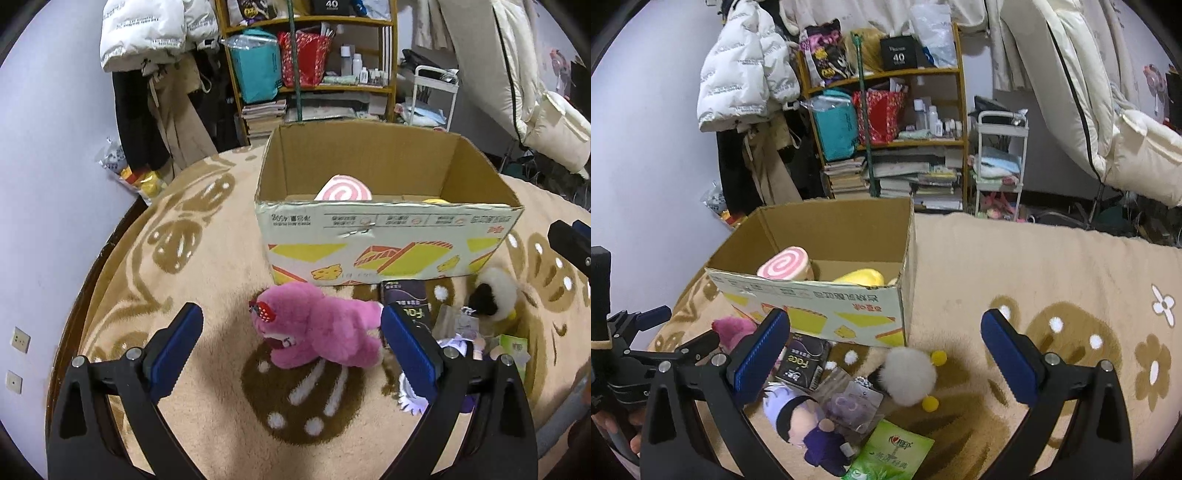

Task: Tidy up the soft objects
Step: 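Move both tools back toward the remaining toys beside the box, then grasp the pink plush bear with the left tool while the right tool grasps the white pompom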

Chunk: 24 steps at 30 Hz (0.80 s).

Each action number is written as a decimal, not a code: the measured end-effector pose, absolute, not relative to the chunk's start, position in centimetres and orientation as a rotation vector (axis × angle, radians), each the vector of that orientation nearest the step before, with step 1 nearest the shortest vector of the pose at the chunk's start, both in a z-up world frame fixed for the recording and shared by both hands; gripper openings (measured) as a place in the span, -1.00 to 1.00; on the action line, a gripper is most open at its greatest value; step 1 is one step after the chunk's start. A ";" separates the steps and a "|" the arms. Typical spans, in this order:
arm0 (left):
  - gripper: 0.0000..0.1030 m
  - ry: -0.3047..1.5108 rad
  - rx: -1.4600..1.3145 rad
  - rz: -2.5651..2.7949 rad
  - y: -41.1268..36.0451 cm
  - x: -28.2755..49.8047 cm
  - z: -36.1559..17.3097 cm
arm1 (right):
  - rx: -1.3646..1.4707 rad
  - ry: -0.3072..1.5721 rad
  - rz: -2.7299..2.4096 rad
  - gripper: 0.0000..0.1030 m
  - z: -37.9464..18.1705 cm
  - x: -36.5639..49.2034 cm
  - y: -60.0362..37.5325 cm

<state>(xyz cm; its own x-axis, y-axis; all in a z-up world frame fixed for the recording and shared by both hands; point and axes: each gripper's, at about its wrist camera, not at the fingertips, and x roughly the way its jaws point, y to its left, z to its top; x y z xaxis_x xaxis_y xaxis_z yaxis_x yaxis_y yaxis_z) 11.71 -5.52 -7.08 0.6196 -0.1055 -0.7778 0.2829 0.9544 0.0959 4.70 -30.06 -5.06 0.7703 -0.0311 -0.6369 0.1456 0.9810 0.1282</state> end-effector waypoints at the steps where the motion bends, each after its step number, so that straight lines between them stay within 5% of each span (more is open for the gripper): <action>1: 0.87 0.884 0.215 -0.224 -5.5 12.0 -7.3 | 0.178 0.693 -0.102 1.00 -5.3 5.0 -30.1; 24: 0.87 1.012 0.252 -0.247 -6.7 15.7 -13.0 | 0.224 0.927 -0.206 1.00 -12.5 9.5 -31.8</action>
<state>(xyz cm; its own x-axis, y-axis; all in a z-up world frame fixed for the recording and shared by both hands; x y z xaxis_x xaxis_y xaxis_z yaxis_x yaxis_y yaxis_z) 15.69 -6.74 -12.99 0.5071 -0.0861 -0.8576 0.3179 0.9435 0.0933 9.51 -31.80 -12.46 0.5840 -0.0788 -0.8079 0.2704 0.9573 0.1020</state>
